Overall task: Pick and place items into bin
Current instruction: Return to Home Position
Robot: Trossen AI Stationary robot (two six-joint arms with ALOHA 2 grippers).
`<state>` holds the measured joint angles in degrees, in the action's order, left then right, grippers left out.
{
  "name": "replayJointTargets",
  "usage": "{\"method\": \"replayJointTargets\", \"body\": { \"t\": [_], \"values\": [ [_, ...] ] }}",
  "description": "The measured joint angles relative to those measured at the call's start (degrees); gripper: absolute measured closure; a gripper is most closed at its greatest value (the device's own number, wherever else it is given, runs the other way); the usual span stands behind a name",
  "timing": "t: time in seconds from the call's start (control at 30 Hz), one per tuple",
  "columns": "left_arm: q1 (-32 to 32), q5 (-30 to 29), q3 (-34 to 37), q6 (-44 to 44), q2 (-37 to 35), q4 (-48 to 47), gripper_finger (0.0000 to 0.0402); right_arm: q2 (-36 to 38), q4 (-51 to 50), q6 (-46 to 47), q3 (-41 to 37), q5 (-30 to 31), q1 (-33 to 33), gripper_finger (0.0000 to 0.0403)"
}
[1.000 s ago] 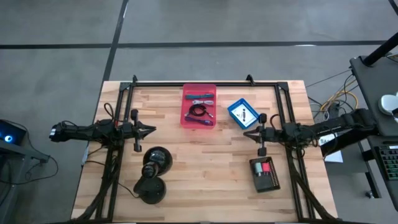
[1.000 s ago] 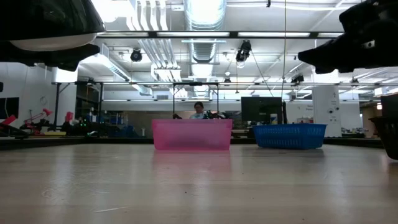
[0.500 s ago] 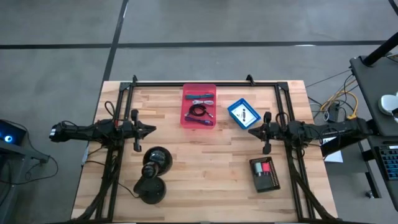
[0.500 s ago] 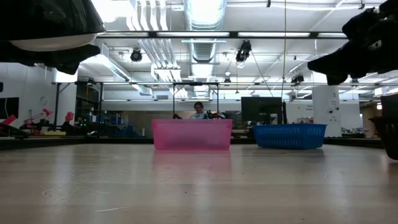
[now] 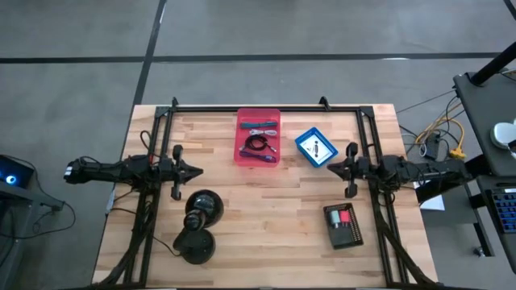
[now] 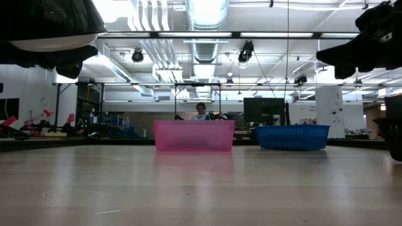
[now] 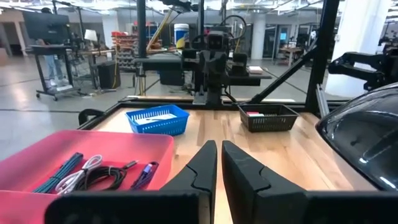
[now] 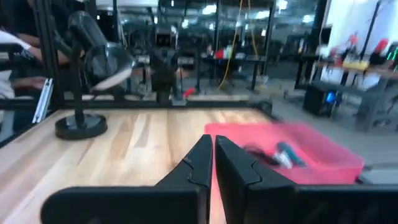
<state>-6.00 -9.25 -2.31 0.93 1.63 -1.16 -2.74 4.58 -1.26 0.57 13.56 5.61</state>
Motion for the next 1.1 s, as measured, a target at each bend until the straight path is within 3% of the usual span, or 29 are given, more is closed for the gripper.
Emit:
{"method": "replayJointTargets", "body": {
  "t": [0.17,1.1],
  "values": [
    [0.0,0.0,-0.1,0.0,0.1,-1.2,0.0391,2.7,-2.7,1.1,0.1,-4.2,0.0,0.0394],
    [0.0,0.0,-0.1,0.1,1.3,-0.9,0.0391,0.3,-2.6,0.2,0.0,-3.4,0.0,0.0394]
  ]
}}
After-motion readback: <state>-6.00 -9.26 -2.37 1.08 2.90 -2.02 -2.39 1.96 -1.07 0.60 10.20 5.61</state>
